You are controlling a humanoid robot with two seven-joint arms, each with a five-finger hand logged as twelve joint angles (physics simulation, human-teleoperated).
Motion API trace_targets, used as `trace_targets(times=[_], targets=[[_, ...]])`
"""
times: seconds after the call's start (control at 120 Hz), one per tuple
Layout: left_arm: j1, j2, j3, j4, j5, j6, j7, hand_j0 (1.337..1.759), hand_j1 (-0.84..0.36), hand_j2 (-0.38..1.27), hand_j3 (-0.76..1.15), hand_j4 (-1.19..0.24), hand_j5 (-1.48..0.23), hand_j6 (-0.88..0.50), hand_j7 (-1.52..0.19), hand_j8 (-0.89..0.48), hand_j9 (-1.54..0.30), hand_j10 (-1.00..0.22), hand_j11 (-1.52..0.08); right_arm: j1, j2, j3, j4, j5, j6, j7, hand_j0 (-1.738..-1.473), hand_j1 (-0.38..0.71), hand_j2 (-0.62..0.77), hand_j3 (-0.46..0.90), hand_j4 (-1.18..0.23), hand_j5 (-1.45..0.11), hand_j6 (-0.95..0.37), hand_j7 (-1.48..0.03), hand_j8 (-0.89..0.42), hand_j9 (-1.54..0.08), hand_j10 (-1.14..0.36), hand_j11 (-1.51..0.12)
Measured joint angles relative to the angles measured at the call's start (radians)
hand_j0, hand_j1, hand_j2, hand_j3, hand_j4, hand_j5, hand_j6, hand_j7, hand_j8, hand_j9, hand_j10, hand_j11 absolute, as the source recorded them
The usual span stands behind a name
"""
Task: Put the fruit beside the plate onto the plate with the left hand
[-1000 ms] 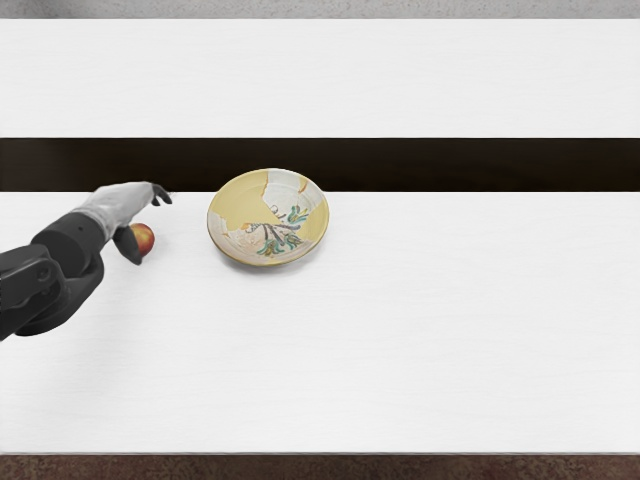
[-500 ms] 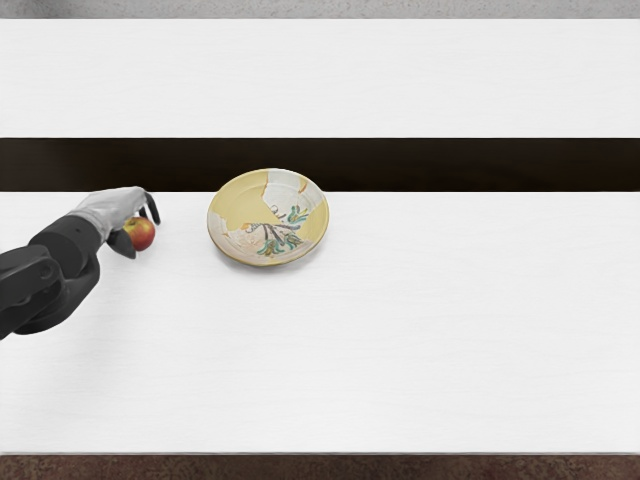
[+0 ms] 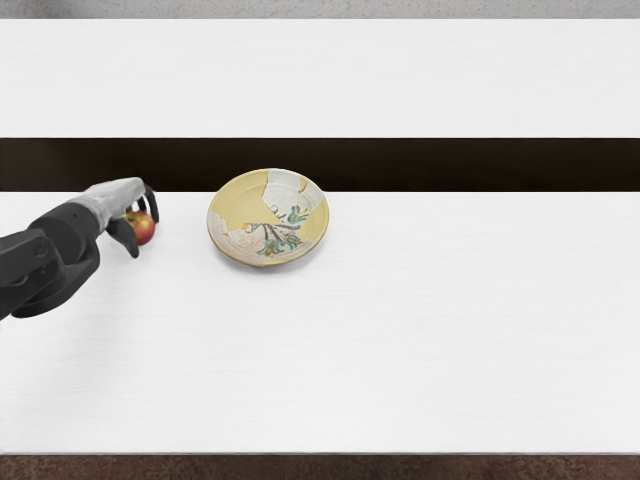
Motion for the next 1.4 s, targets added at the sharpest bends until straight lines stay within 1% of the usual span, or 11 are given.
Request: trace_targets(times=[0.108, 0.175, 0.2, 0.275, 0.292, 0.317, 0.492, 0.717, 0.9, 1.108, 1.4], targets=[[-0.03, 0.002, -0.001, -0.006, -0.026, -0.002, 0.0, 1.645, -0.23, 0.36, 0.1, -0.66, -1.08, -0.44, -1.1, -0.47, -1.12, -0.82, -1.12, 0.0, 0.0, 0.0, 0.0, 0.0, 0.0, 0.0, -1.658, -0.35, 0.0, 0.0, 0.0, 0.0, 0.0, 0.0, 0.0, 0.0, 0.0, 0.0], [-0.053, 0.005, -0.001, -0.008, -0.04, -0.003, 0.0, 1.647, -0.23, 0.44, 0.07, -0.7, -1.11, -0.44, -1.11, -0.49, -1.13, -0.83, -1.12, 0.0, 0.0, 0.0, 0.0, 0.0, 0.0, 0.0, -1.658, -0.35, 0.0, 0.0, 0.0, 0.0, 0.0, 0.0, 0.0, 0.0, 0.0, 0.0], [-0.064, 0.005, -0.001, -0.01, -0.044, -0.003, 0.0, 1.648, -0.25, 0.43, 0.06, -0.7, -1.11, -0.44, -1.12, -0.47, -1.13, -0.83, -1.13, 0.0, 0.0, 0.0, 0.0, 0.0, 0.0, 0.0, -1.658, -0.35, 0.0, 0.0, 0.0, 0.0, 0.0, 0.0, 0.0, 0.0, 0.0, 0.0], [-0.099, 0.002, -0.001, -0.017, -0.072, -0.003, 0.0, 1.649, -0.29, 0.51, 0.04, -0.74, -1.12, -0.43, -1.13, -0.44, -1.13, -0.84, -1.13, 0.0, 0.0, 0.0, 0.0, 0.0, 0.0, 0.0, -1.658, -0.35, 0.0, 0.0, 0.0, 0.0, 0.0, 0.0, 0.0, 0.0, 0.0, 0.0], [-0.103, 0.0, -0.001, -0.018, -0.077, -0.003, 0.0, 1.649, -0.27, 0.46, 0.04, -0.75, -1.13, -0.43, -1.13, -0.45, -1.13, -0.84, -1.13, 0.0, 0.0, 0.0, 0.0, 0.0, 0.0, 0.0, -1.658, -0.35, 0.0, 0.0, 0.0, 0.0, 0.0, 0.0, 0.0, 0.0, 0.0, 0.0], [-0.106, -0.001, -0.001, -0.019, -0.084, -0.003, -0.001, 1.65, -0.29, 0.51, 0.04, -0.76, -1.13, -0.43, -1.13, -0.44, -1.14, -0.85, -1.13, 0.0, 0.0, 0.0, 0.0, 0.0, 0.0, 0.0, -1.658, -0.35, 0.0, 0.0, 0.0, 0.0, 0.0, 0.0, 0.0, 0.0, 0.0, 0.0], [-0.141, -0.018, 0.0, -0.023, -0.12, -0.006, -0.001, 1.65, -0.36, 0.66, 0.02, -0.8, -1.17, -0.38, -1.16, -0.4, -1.14, -0.84, -1.14, 0.0, 0.0, 0.0, 0.0, 0.0, 0.0, 0.0, -1.658, -0.35, 0.0, 0.0, 0.0, 0.0, 0.0, 0.0, 0.0, 0.0, 0.0, 0.0], [-0.146, -0.018, 0.001, -0.019, -0.135, -0.008, 0.0, 1.649, -0.27, 0.55, 0.01, -0.82, -1.19, -0.44, -1.16, -0.46, -1.15, -0.85, -1.15, 0.0, 0.0, 0.0, 0.0, 0.0, 0.0, 0.0, -1.658, -0.35, 0.0, 0.0, 0.0, 0.0, 0.0, 0.0, 0.0, 0.0, 0.0, 0.0], [-0.173, -0.047, 0.001, -0.019, -0.14, -0.007, 0.0, 1.651, -0.3, 0.68, 0.0, -0.82, -1.2, -0.47, -1.16, -0.46, -1.15, -0.85, -1.15, 0.0, 0.0, 0.0, 0.0, 0.0, 0.0, 0.0, -1.658, -0.35, 0.0, 0.0, 0.0, 0.0, 0.0, 0.0, 0.0, 0.0, 0.0, 0.0], [-0.188, -0.058, 0.0, -0.018, -0.14, -0.008, 0.0, 1.652, -0.31, 0.71, 0.0, -0.82, -1.2, -0.47, -1.16, -0.47, -1.14, -0.86, -1.14, 0.0, 0.0, 0.0, 0.0, 0.0, 0.0, 0.0, -1.658, -0.35, 0.0, 0.0, 0.0, 0.0, 0.0, 0.0, 0.0, 0.0, 0.0, 0.0], [-0.2, -0.076, 0.001, -0.018, -0.141, -0.008, 0.0, 1.653, -0.26, 0.64, 0.0, -0.83, -1.2, -0.49, -1.16, -0.49, -1.14, -0.86, -1.13, 0.0, 0.0, 0.0, 0.0, 0.0, 0.0, 0.0, -1.658, -0.35, 0.0, 0.0, 0.0, 0.0, 0.0, 0.0, 0.0, 0.0, 0.0, 0.0]])
